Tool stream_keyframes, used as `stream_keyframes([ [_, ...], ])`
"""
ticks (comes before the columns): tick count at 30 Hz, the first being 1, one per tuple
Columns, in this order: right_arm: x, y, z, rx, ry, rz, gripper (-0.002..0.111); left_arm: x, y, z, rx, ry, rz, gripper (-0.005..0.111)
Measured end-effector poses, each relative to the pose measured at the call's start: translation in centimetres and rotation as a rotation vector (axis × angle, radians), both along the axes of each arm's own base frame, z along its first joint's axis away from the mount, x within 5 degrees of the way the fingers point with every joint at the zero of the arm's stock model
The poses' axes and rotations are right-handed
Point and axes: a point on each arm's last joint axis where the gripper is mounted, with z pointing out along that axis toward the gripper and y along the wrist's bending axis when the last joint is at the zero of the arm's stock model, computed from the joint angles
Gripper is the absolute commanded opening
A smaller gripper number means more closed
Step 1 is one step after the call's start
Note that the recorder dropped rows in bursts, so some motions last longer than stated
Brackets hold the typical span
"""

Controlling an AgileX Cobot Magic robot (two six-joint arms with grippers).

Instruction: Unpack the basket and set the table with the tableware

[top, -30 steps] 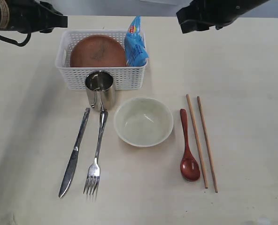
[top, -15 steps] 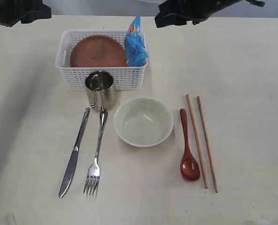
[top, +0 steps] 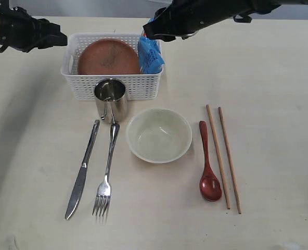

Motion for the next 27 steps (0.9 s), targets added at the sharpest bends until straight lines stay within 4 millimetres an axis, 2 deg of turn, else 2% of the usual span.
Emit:
stream_keyframes([
  [8, 0.2, 0.1, -0.8, -0.008, 0.014, -0.003, 0.042, 0.1, 0.1, -0.2, 0.007, 0.001, 0.007, 0.042],
  [14, 0.2, 0.1, -0.8, -0.008, 0.013, -0.004, 0.042, 0.9, 0.2, -2.3, -0.033, 0.003, 0.038, 0.040],
  [16, 0.2, 0.1, -0.8, -0.008, 0.013, -0.004, 0.042, 1.2, 0.2, -3.1, -0.045, -0.004, 0.040, 0.035],
  [22, 0.2, 0.1, -0.8, -0.008, 0.013, -0.004, 0.042, 1.6, -0.1, -3.3, -0.096, -0.046, 0.038, 0.000],
  [27, 0.2, 0.1, -0.8, -0.008, 0.013, -0.004, 0.042, 2.3, 0.0, -3.5, -0.128, -0.054, 0.059, 0.000],
])
